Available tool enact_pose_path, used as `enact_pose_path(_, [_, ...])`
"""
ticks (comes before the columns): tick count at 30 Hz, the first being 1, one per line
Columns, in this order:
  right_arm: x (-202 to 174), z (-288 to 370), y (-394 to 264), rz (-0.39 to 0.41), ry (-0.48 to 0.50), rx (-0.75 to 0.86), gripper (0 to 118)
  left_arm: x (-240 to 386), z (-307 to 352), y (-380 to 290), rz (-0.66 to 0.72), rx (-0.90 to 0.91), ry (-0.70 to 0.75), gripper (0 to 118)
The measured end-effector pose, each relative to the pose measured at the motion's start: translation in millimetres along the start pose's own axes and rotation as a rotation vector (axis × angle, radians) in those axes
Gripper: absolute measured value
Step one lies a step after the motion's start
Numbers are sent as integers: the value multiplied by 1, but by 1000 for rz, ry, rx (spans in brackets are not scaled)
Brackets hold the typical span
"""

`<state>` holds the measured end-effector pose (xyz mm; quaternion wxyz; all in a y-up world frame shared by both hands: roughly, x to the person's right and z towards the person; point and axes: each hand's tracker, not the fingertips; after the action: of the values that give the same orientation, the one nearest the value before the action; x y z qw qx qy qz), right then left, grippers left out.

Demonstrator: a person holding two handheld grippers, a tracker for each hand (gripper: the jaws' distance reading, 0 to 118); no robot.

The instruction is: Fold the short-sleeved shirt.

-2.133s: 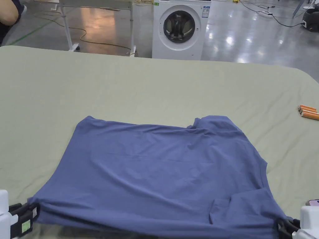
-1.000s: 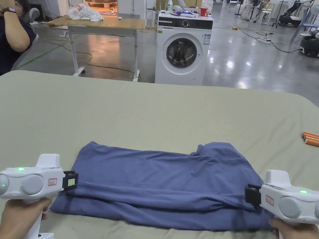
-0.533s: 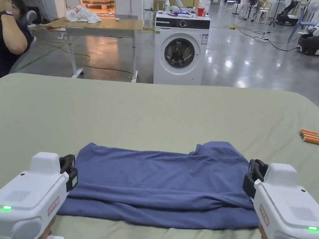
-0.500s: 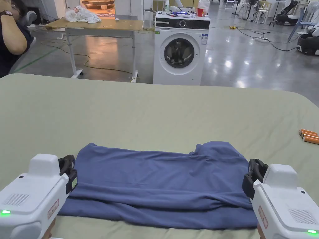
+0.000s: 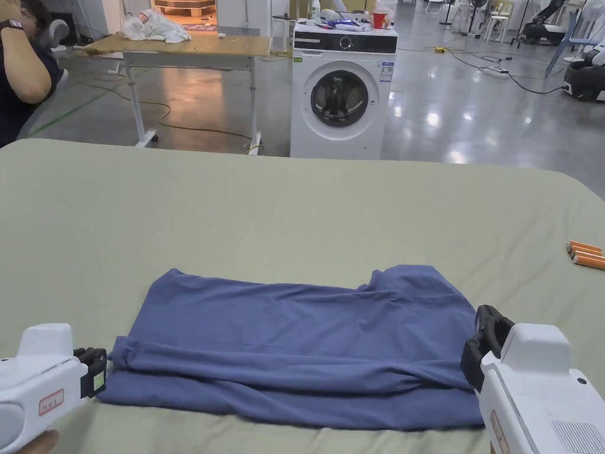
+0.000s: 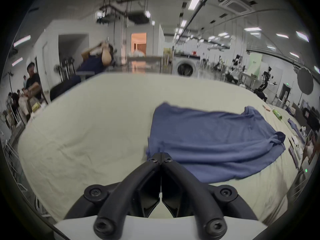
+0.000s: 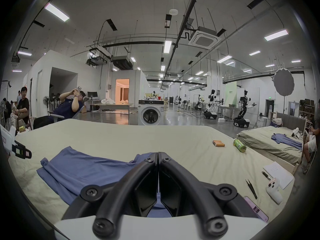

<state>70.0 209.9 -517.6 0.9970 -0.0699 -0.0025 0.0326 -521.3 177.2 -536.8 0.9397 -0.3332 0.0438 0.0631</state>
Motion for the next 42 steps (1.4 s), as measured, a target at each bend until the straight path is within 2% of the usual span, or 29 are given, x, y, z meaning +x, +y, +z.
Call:
enact_pose_path(4, [4, -2, -8, 0, -3, -35, 0, -6, -35, 8, 21, -149, 5, 2])
enact_pose_path(5, [5, -3, -10, 3, -3, -42, 0, -2, -40, 9, 20, -185, 3, 15])
enact_pose_path(7, [8, -3, -14, 13, -9, -58, 0, -3, -58, 10, 26, -247, 6, 49])
enact_pose_path(8, [10, -3, -16, 15, -11, -64, 0, -3, -64, 10, 33, -268, 8, 61])
enact_pose_path(9, [11, -3, -18, 18, -14, -72, 0, -1, -69, 9, 35, -286, 22, 61])
enact_pose_path(11, [16, -2, -21, 21, -22, -86, 0, 5, -79, 8, 6, -336, 42, 61])
enact_pose_path(13, [21, -2, -25, 23, -32, -105, 0, 19, -73, 9, -40, -308, 73, 61])
enact_pose_path(15, [27, -2, -28, 17, -44, -122, 0, 32, -69, 13, -104, -308, 96, 56])
enact_pose_path(20, [55, -16, -36, -4, -82, -233, 0, 39, -66, 9, -99, -311, 43, 15])
enact_pose_path(21, [61, -21, -37, -5, -82, -269, 4, 36, -65, 9, -101, -313, 29, 4])
enact_pose_path(22, [70, -29, -39, 3, -83, -325, 9, 34, -66, 8, -89, -315, 1, 2])
enact_pose_path(26, [94, -60, -55, -11, -11, -545, 59, 20, -57, 3, -38, -292, -22, 1])
enact_pose_path(27, [99, -66, -61, -17, 7, -582, 64, 19, -54, 1, -34, -282, -23, 1])
enact_pose_path(29, [103, -76, -71, -9, 52, -652, 68, 16, -47, -1, -34, -261, -27, 0])
enact_pose_path(33, [99, -94, -93, 53, 44, -721, 68, 15, -38, -3, -36, -228, -27, 0])
enact_pose_path(37, [96, -101, -101, 21, 53, -745, 63, 16, -32, -5, -48, -210, -23, 0])
enact_pose_path(39, [93, -99, -99, 12, 101, -746, 42, 16, -29, -5, -51, -198, -22, 0])
enact_pose_path(41, [90, -99, -99, -25, 170, -737, 9, 15, -28, -7, -43, -184, -22, 0])
enact_pose_path(42, [87, -97, -98, 5, 133, -743, 9, 14, -26, -7, -38, -178, -23, 0])
